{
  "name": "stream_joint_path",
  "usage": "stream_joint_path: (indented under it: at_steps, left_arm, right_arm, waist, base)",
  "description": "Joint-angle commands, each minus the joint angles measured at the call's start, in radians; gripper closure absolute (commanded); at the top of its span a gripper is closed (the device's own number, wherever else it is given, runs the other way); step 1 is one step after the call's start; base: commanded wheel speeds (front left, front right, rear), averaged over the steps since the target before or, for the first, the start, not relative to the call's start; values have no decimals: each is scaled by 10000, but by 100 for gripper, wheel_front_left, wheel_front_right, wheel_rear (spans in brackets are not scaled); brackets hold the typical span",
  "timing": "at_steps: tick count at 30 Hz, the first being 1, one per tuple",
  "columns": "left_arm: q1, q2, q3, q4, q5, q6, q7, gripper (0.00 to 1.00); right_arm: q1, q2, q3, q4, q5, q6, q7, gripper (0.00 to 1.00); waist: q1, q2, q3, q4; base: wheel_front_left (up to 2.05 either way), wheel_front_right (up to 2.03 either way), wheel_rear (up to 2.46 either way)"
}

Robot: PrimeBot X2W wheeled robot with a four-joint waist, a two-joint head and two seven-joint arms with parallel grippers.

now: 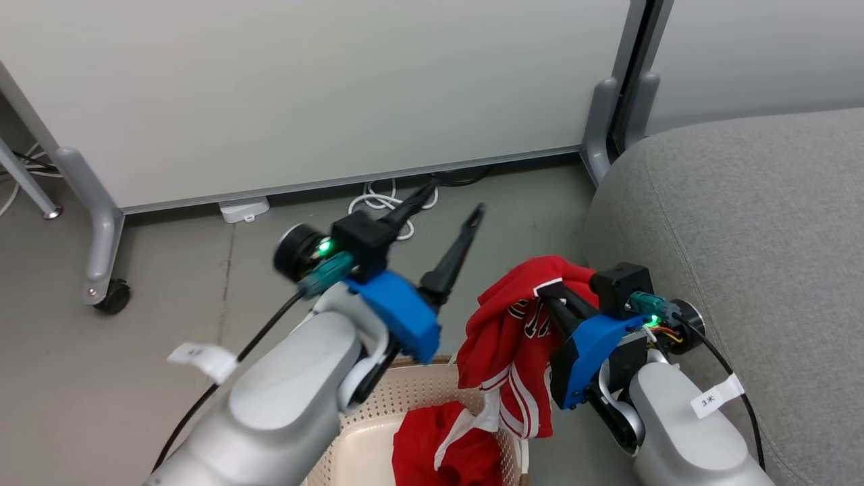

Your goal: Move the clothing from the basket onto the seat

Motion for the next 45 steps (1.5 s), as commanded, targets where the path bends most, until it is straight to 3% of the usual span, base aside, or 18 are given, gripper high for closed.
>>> stream_joint_path:
  at_steps: [1, 10, 15, 22, 30, 45]
  left_arm:
    - [80, 67, 101, -70, -32, 55, -82, 0]
    - [2932, 1088, 2852, -2743, 1021, 716, -144, 0]
    - [4581, 1217, 4154, -3547, 1558, 525, -144, 0]
    - [6123, 942, 5695, -4080, 2108, 399, -145, 0]
    - [7214, 647, 6956, -4273, 2892, -7, -146, 0]
    - [7304, 237, 7452, -4024, 3749, -554, -147, 0]
  right_arm:
    - [-198, -29, -25, -61, -36, 5, -7, 100]
    - [-59, -28, -202, -722, -64, 5, 123, 100]
    - [159, -28, -131, -1252, 78, 5, 266, 100]
    - [455, -29, 15, -2032, 204, 5, 555, 100]
    - [842, -28, 176, -2640, 234, 5, 705, 100]
    - [1171, -28, 37, -3133, 229, 5, 797, 100]
  waist:
    - [0, 0, 32, -42]
    - [0, 0, 237, -506]
    - [0, 0, 262, -877]
    - [0, 0, 307, -1536]
    - [0, 0, 277, -2569]
    - [0, 0, 456, -4656]
  base:
    - [0, 0, 0]
    - [0, 0, 0]
    - [0, 0, 0]
    - [0, 0, 0]
    - [0, 0, 0]
    - [0, 0, 0]
